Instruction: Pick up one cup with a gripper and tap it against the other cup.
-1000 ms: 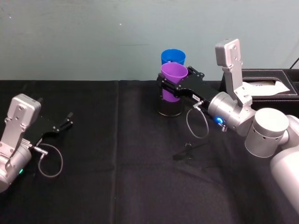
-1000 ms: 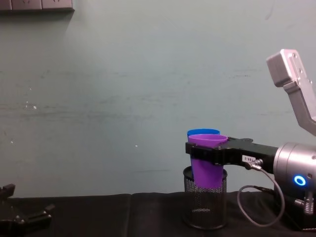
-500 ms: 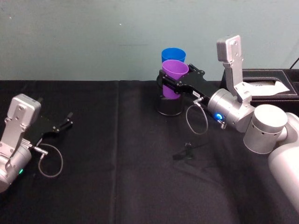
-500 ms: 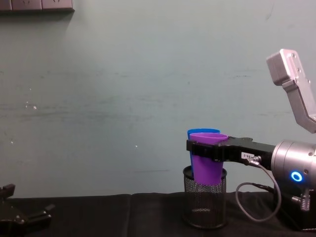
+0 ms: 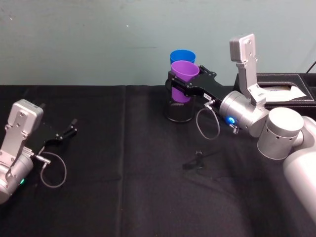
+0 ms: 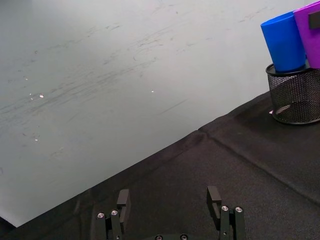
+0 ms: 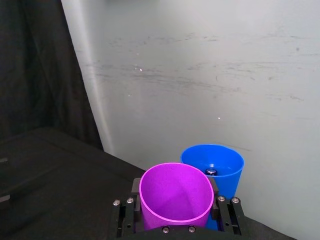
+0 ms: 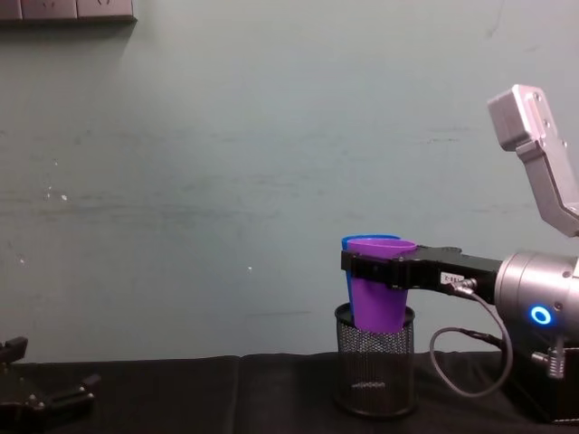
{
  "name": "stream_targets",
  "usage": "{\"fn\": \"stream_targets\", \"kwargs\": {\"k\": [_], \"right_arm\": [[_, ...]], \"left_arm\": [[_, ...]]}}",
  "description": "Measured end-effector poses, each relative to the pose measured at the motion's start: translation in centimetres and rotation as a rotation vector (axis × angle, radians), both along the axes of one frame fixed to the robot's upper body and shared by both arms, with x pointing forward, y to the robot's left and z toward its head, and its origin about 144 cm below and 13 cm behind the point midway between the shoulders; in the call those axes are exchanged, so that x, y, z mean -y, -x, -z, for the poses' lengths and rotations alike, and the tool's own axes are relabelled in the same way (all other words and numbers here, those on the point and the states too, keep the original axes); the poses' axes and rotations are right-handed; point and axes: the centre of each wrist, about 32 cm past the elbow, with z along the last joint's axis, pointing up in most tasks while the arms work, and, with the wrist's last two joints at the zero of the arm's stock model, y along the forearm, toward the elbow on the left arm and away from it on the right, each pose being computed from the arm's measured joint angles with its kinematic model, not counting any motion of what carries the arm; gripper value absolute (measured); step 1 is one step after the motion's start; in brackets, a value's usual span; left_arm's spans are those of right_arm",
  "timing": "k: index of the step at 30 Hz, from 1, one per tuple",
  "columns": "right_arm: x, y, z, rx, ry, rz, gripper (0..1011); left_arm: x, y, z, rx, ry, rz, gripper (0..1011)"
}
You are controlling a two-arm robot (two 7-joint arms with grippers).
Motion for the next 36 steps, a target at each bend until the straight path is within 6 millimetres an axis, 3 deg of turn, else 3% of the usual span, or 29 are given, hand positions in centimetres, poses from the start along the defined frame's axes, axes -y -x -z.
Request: {"fn": "stream_targets", "kwargs": {"k": [36], "right_arm": [[-0.75, -0.99, -0.82, -0.009, 0.010, -0.004, 747]], "left_arm": [[0.00, 0.00, 0.00, 0.000, 0.000, 0.000, 1000]]}}
